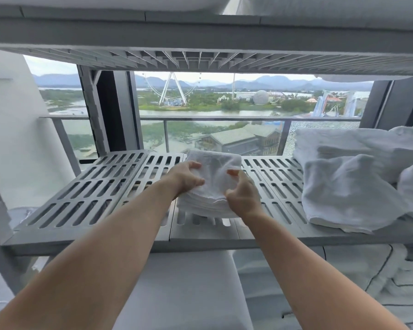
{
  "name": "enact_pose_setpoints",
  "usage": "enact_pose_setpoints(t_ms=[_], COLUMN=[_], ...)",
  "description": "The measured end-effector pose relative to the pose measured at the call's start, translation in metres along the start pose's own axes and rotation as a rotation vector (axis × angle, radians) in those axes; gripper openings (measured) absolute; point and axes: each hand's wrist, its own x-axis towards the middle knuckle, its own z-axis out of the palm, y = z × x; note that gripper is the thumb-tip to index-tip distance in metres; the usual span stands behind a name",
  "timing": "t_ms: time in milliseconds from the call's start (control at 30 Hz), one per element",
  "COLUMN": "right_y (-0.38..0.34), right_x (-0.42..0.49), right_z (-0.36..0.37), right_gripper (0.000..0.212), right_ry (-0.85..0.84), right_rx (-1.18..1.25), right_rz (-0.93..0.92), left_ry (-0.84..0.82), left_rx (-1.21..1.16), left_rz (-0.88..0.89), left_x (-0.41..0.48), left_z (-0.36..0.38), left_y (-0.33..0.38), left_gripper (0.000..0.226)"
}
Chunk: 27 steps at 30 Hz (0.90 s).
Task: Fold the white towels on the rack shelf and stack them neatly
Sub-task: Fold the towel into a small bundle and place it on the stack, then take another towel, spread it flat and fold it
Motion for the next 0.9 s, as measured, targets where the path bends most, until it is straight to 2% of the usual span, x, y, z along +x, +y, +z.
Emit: enact_pose_setpoints(t_ms=[200,533,900], right_y=[-0.001,0.038,0.084], right_x=[-0.008,-0.011,0.033], right_z=[-0.042,-0.142,-0.222], right_gripper=[0.059,0.062,0.063], right_ry=[0.126,0.241,0.338], right_rx=[-0.023,-0.084,-0.063], right_rz=[-0.044,-0.054,0.01], left_ry=[0.095,0.165,0.198], left_rx=[-0.039,-0.103,-0.197], left_rz=[0.101,0.237,0.308], left_x=[-0.014,-0.026,0.03], left_z=[0.02,0.101,0.185], left_y=[0.035,0.098,0.17], left_gripper=[0.048,0.045,0.024])
